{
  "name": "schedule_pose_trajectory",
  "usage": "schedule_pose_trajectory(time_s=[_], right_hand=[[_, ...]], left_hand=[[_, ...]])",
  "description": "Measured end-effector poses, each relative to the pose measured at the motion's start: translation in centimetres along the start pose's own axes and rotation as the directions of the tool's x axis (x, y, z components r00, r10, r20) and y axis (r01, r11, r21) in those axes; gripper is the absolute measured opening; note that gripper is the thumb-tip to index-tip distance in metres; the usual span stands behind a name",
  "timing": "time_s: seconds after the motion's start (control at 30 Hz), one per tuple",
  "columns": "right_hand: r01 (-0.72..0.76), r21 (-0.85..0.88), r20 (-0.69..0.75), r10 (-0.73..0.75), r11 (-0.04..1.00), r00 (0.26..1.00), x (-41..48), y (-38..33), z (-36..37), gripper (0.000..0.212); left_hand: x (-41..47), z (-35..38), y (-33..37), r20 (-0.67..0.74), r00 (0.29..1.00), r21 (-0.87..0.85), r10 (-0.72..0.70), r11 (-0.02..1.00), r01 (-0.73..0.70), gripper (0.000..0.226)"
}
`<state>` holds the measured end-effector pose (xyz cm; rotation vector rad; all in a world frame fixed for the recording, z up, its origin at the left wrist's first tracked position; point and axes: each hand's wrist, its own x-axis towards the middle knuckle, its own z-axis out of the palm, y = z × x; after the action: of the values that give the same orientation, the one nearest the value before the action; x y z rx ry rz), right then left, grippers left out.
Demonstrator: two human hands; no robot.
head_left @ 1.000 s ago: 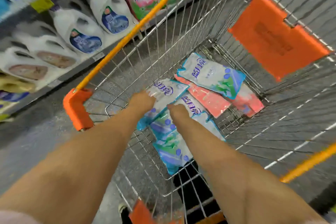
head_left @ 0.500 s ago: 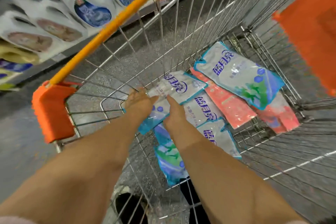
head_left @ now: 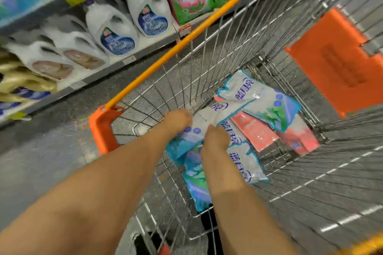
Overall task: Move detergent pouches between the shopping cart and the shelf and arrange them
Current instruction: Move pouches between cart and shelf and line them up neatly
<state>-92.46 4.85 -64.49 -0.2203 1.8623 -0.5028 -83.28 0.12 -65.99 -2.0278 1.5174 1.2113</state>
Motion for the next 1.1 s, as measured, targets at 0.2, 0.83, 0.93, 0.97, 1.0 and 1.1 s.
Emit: schedule_pose_trajectory(time_s=[0.2, 0.83, 0.93, 0.97, 1.0, 1.1], right_hand=[[0.398, -0.186, -0.141, -0.426, 0.898, 0.894, -7.4, -2.9, -3.7, 0.024], [0.914, 0.283, -0.043, -0.948, 0.29, 0.314, -46.6, -12.8, 11.0, 0.021], [0.981, 0.109, -0.016, -0.986, 0.163, 0.166, -50.2, -14.9, 15.3, 0.021], [0.987, 0.087, 0.014, -0.991, 0.137, 0.136, -51.3, -15.4, 16.2, 0.013], [0.991, 0.078, 0.038, -0.993, 0.111, 0.109, -52.4, -16.2, 17.2, 0.013], [0.993, 0.114, 0.087, -0.996, 0.032, 0.022, -55.2, -18.7, 20.0, 0.045]], left_hand=[[-5.2, -1.7, 2.4, -0.057, 0.997, -0.479, 0.06, 0.874, -0.08, 0.05], [-32.7, -31.7, -20.9, -0.323, 0.669, -0.914, 0.669, -0.036, -0.405, 0.051], [-35.8, -35.1, -23.9, -0.446, 0.62, -0.884, 0.646, -0.212, -0.416, 0.051], [-36.2, -36.1, -24.6, -0.485, 0.603, -0.866, 0.633, -0.253, -0.43, 0.051], [-36.7, -37.5, -25.4, -0.524, 0.604, -0.844, 0.601, -0.274, -0.461, 0.052], [-37.3, -42.3, -27.6, -0.669, 0.586, -0.735, 0.457, -0.289, -0.613, 0.064]])
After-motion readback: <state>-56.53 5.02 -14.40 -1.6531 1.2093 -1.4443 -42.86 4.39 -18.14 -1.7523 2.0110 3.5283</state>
